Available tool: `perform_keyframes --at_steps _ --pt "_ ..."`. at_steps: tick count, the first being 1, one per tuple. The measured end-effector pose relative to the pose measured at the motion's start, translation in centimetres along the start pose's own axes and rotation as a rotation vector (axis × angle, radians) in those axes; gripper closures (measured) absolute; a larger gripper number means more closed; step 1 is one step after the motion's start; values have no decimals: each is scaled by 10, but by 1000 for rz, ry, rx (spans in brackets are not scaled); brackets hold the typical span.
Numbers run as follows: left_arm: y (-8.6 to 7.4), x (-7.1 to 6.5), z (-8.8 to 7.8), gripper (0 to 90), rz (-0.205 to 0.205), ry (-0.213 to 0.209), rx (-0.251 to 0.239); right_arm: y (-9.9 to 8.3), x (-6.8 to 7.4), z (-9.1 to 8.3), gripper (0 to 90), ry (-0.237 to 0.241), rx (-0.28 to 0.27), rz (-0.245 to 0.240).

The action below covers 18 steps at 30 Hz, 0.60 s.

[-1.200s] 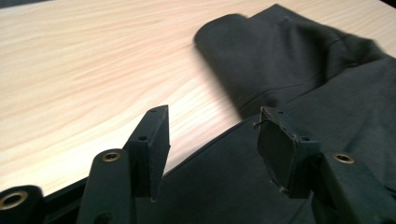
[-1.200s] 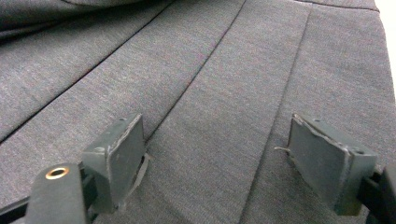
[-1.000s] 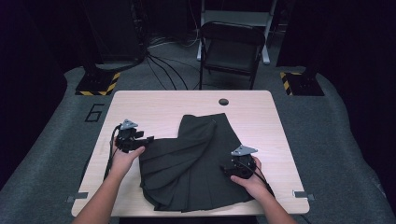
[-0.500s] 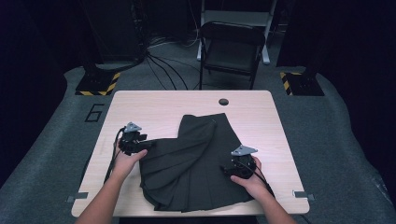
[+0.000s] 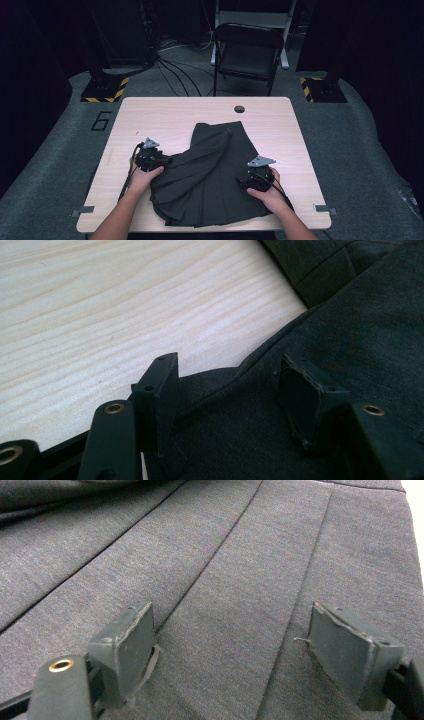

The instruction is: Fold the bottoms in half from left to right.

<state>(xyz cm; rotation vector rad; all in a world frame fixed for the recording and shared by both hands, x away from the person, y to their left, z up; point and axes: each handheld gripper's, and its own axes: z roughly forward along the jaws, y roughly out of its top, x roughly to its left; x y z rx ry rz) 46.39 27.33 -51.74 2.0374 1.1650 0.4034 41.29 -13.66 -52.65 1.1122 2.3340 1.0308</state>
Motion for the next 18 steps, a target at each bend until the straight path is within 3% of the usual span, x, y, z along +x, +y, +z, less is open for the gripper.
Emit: perform_keyframes --at_steps 8,11,14,18 --pt "-6 -4 2 469 47 37 -19 0 0 0 187 0 0 1" --pt "-9 -5 2 547 54 64 -47 0 0 0 187 0 0 0" --pt "-10 -5 1 584 61 61 -50 0 0 0 187 0 0 1" --pt "-10 -8 0 757 67 53 -42 0 0 0 187 0 0 1"
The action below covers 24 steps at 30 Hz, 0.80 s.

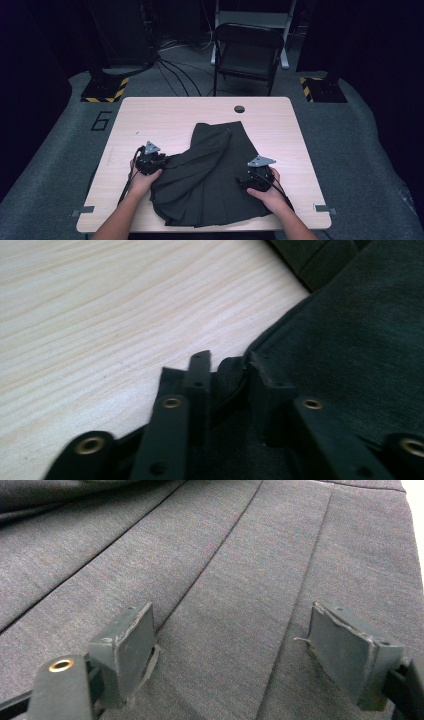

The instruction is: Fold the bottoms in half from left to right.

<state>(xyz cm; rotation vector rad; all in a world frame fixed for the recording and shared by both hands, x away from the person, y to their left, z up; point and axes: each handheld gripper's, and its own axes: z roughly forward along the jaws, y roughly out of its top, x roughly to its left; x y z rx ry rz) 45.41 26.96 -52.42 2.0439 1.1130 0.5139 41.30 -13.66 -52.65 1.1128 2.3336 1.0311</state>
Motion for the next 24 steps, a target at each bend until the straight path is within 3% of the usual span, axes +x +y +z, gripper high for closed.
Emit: perform_keyframes --at_steps 3,9,12,13,17,24 --pt "1 -2 -1 832 4 -15 17 0 0 0 187 0 0 0" --pt "5 -5 -8 861 7 -57 26 0 0 0 187 2 -1 1" --pt "10 -12 -15 862 0 -89 -9 0 0 0 188 2 0 2" --pt "16 -19 -23 863 18 -114 -24 0 0 0 188 2 0 4" --pt "29 -34 -42 863 65 -147 -71 0 0 0 188 2 0 4" --pt "43 -62 -67 862 90 -225 -134 0 0 -2 217 5 5 -3"
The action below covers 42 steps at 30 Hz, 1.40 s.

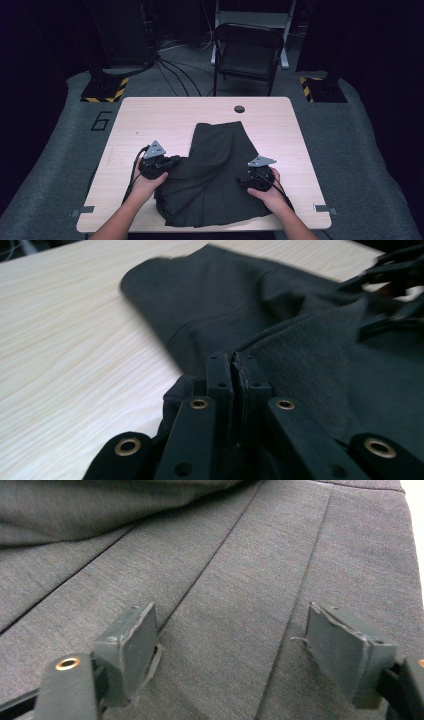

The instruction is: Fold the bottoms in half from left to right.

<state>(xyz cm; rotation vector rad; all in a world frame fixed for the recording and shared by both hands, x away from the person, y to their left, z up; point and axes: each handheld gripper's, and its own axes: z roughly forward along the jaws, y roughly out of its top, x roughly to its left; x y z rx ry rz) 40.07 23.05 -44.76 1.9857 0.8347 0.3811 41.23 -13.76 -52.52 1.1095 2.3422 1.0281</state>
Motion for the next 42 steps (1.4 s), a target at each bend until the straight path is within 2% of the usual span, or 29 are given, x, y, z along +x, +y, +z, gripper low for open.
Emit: perform_keyframes --at_steps 2,5,8,12,13,14,16,19,21,22,26,28,29,30,31,32,33,34,37,40,42 --pt "3 -4 -1 862 10 -10 -2 0 1 -1 242 -1 -2 12" --pt "12 -22 2 862 27 -46 -14 1 0 -4 323 0 1 10" --pt "14 -36 6 862 35 -80 -10 3 -1 -6 375 -2 15 30" --pt "12 -58 16 861 74 -127 10 3 -5 -10 399 -8 32 51" --pt "12 -64 18 861 66 -147 16 4 -5 -11 402 -7 27 66" --pt "11 -68 20 861 75 -160 28 4 -5 -12 406 -12 32 73" --pt "9 -76 25 861 85 -174 41 7 -7 -15 413 -10 13 83" --pt "4 -84 31 860 95 -188 59 14 -8 -20 421 5 -6 135" --pt "2 -85 33 860 92 -193 62 18 -7 -22 422 11 -12 142" --pt "-2 -86 37 860 94 -194 76 27 -3 -24 422 22 -23 133" --pt "-9 -86 42 859 88 -197 88 36 6 -25 411 56 -13 119" --pt "-12 -86 44 858 74 -199 86 42 15 -21 402 89 -15 136" --pt "-14 -85 45 856 69 -194 80 45 25 -16 393 108 -19 139" --pt "-14 -85 45 855 69 -194 80 45 25 -16 393 108 -19 139" --pt "-14 -84 44 855 72 -191 80 47 28 -13 389 111 -19 114" --pt "-14 -83 43 852 65 -204 85 47 35 -9 386 111 -9 92" --pt "-14 -82 43 849 52 -198 83 47 40 -6 387 110 5 77" --pt "-15 -80 41 835 42 -209 79 45 45 0 401 103 24 24" --pt "-14 -78 38 800 21 -213 81 43 49 4 411 95 38 21" --pt "-9 -73 28 765 -13 -218 71 36 47 9 421 90 67 7" --pt "-8 -71 24 737 -14 -214 62 33 47 10 423 93 79 10"
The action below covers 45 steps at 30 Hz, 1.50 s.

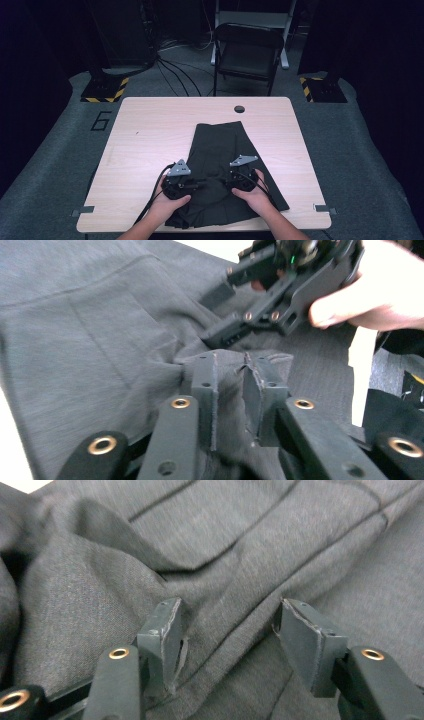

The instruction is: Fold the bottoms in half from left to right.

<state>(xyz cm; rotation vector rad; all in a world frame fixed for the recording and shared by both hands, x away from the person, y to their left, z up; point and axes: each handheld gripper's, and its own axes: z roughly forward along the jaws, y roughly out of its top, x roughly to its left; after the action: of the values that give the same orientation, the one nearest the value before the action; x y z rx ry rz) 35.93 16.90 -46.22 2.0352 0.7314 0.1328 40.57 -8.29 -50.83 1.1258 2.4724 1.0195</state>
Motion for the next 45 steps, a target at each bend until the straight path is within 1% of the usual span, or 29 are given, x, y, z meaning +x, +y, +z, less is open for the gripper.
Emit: perform_keyframes --at_steps 2,3,4,8,9,10,11,12,13,14,15,16,18,19,21,25,26,30,31,32,33,34,35,39,41,42,43,44,45 --pt "2 3 -12 725 1 16 -9 -2 -1 1 422 4 4 -3" --pt "2 6 -23 707 -14 30 -21 -3 -3 1 421 4 -5 10" --pt "2 6 -23 701 -14 30 -21 -3 -3 1 421 4 -5 10" --pt "-4 20 -52 669 -49 76 -62 -5 -3 -1 423 5 2 6" --pt "-4 20 -52 664 -49 76 -62 -5 -3 -1 423 5 2 6" --pt "-8 26 -60 657 -56 99 -74 -5 -3 -1 424 7 3 4" --pt "-8 26 -60 649 -56 99 -74 -4 -4 -1 424 10 5 -2" --pt "-14 34 -66 639 -51 126 -90 -4 -4 0 424 11 4 -2" --pt "-17 38 -67 634 -54 134 -84 -4 -5 0 424 13 -3 -1" --pt "-17 38 -67 631 -54 134 -84 -4 -5 0 424 13 -3 -1" --pt "-21 42 -67 631 -57 161 -84 -4 -5 0 424 13 1 3" --pt "-27 47 -63 623 -75 179 -82 -4 -5 0 425 13 1 1" --pt "-31 51 -60 616 -83 187 -69 -4 -4 0 425 12 1 3" --pt "-33 53 -57 601 -100 185 -60 -4 -4 0 426 10 1 8" --pt "-37 57 -50 582 -95 186 -38 -4 -4 -1 426 10 -1 31" --pt "-39 58 -42 573 -94 172 -25 -1 -6 -1 402 1 -3 31" --pt "-39 58 -40 572 -90 167 -15 1 -6 -1 401 -1 -1 42" --pt "-40 55 -33 576 -80 156 -8 11 -12 -4 406 -17 -33 57" --pt "-40 54 -32 577 -74 156 -2 13 -13 -5 403 -28 -39 73" --pt "-41 54 -30 577 -74 149 8 17 -19 -3 394 -42 -55 96" --pt "-41 54 -30 576 -74 149 8 17 -19 -3 394 -42 -55 96" --pt "-42 53 -29 576 -85 158 7 19 -21 -2 392 -39 -54 122" --pt "-43 53 -28 574 -79 156 11 22 -25 2 390 -38 -61 148" --pt "-44 53 -28 566 -70 163 3 28 -30 15 392 -82 -62 135" --pt "-44 53 -29 555 -64 156 15 28 -32 20 420 -88 -49 151" --pt "-46 54 -28 552 -68 149 20 28 -32 22 507 -76 -52 151" --pt "-46 54 -28 549 -68 149 20 28 -32 22 507 -76 -52 151" --pt "-46 55 -27 544 -67 146 25 29 -31 21 579 -69 -63 132" --pt "-47 55 -27 544 -67 142 30 29 -31 21 579 -69 -63 132"
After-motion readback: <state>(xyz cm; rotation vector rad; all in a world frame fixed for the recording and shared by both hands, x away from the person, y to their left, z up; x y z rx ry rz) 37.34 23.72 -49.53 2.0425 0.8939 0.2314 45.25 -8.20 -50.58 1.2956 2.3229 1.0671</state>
